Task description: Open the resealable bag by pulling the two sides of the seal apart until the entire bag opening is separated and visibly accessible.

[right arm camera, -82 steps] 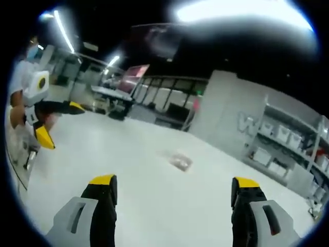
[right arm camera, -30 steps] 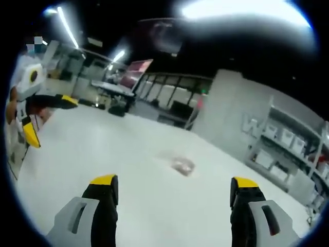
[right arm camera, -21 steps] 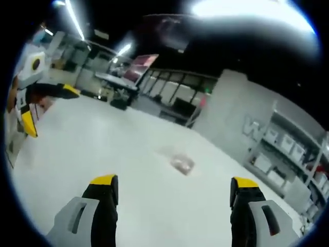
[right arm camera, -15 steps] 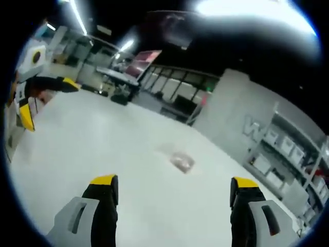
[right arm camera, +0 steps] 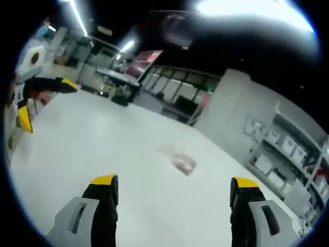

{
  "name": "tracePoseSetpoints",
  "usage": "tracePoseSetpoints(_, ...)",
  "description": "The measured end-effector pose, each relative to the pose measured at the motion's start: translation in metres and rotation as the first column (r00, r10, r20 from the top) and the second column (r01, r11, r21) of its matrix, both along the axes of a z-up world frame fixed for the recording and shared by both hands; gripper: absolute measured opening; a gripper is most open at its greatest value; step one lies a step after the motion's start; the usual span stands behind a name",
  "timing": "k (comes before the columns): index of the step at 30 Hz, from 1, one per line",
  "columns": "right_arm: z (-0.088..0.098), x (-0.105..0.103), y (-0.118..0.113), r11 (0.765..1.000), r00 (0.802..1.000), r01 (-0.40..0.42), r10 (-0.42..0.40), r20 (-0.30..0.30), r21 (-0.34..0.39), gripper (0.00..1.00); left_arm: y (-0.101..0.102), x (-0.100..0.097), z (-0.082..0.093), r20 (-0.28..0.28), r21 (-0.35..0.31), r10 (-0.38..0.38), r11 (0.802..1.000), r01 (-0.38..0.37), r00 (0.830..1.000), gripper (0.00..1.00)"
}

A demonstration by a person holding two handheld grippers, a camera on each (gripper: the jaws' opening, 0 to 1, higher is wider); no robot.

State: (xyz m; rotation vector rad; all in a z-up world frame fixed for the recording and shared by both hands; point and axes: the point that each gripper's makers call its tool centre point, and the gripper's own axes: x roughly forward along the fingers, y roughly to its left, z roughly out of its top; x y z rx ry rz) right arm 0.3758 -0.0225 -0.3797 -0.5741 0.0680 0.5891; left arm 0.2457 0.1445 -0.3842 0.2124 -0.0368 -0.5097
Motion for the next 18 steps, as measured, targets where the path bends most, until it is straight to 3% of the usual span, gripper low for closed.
tracePoseSetpoints(18, -0.0044, 0.0093, 0.0084, 0.998, 1.0, 0.012, -0.011, -0.029, 0.056, 0.9, 0.0051, -0.0001, -0.0004, 0.002, -0.001, 0.01, 1.0, -0.01, 1.0, 0.87)
